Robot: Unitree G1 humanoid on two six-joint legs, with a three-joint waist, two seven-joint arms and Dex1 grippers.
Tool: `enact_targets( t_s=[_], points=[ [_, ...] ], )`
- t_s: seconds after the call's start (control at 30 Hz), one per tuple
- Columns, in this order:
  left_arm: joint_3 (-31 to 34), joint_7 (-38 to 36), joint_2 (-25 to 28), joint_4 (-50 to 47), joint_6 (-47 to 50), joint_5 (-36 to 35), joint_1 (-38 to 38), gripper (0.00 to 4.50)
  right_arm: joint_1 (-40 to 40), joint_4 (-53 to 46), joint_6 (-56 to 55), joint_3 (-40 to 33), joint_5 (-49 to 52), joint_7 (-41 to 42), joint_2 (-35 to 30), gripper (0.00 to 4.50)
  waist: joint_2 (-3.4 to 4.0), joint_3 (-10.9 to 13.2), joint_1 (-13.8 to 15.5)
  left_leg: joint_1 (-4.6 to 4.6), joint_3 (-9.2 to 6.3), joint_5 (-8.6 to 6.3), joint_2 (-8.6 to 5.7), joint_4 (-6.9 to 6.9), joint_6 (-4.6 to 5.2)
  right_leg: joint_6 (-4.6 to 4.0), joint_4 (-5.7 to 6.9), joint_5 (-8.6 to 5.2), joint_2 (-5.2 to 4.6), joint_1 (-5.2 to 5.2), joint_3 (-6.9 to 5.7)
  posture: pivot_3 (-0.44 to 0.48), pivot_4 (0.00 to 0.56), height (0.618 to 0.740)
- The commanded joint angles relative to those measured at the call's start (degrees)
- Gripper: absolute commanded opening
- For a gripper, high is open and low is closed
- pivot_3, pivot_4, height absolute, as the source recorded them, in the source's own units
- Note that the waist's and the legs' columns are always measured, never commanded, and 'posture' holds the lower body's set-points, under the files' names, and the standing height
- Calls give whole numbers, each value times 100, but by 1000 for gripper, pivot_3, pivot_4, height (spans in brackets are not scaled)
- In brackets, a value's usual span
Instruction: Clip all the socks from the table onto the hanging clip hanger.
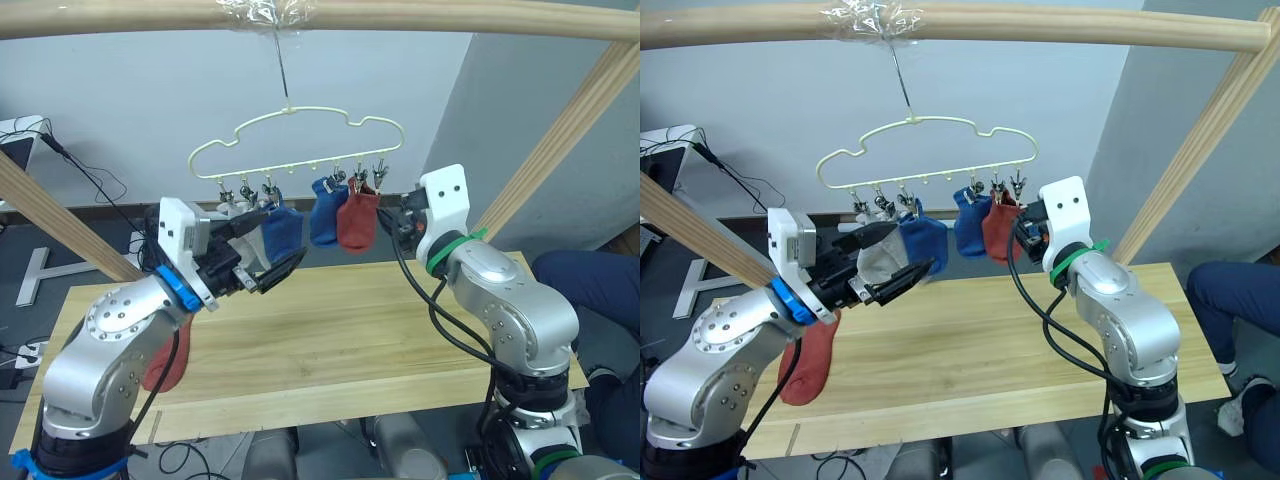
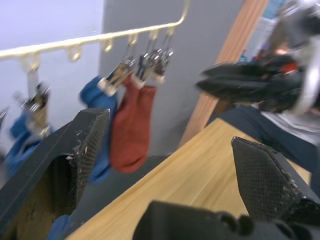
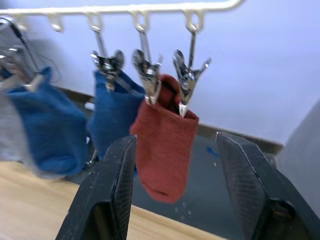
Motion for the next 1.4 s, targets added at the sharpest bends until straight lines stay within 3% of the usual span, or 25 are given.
enact_targets(
  t_s=[0.03, 0.6, 0.7, 1.4],
  points=[
    [44, -25, 4, 7, 142, -277, -253, 4500, -288, -24, 112, -166, -110, -180, 115, 2597, 4, 31, -1, -1, 0, 0, 0, 0, 0, 0, 0, 0, 0, -1, 0, -203, 307, 740],
    [-110, 144, -72, -59, 339, -370, -500, 4500, -898, 1034, -207, -1, -458, -396, 633, 2597, 10, 178, 5, -23, -8, 0, 0, 0, 0, 3, -6, -3, -2, -15, -9, -180, 322, 740],
    [-36, 229, -64, -140, 357, -389, -401, 4500, -1002, 1249, -324, 18, -562, -391, 623, 1721, 10, 191, 5, -23, -8, 0, 0, 0, 0, 3, -5, -3, -2, -15, -9, -165, 321, 740],
    [-30, 500, -147, -317, 308, -413, -140, 4500, -1701, 2041, -699, -155, -712, -363, 626, 1721, 9, 260, 42, -33, -9, -1, 0, -4, -1, 3, -10, -3, -3, -25, -10, -148, 321, 740]
  ],
)
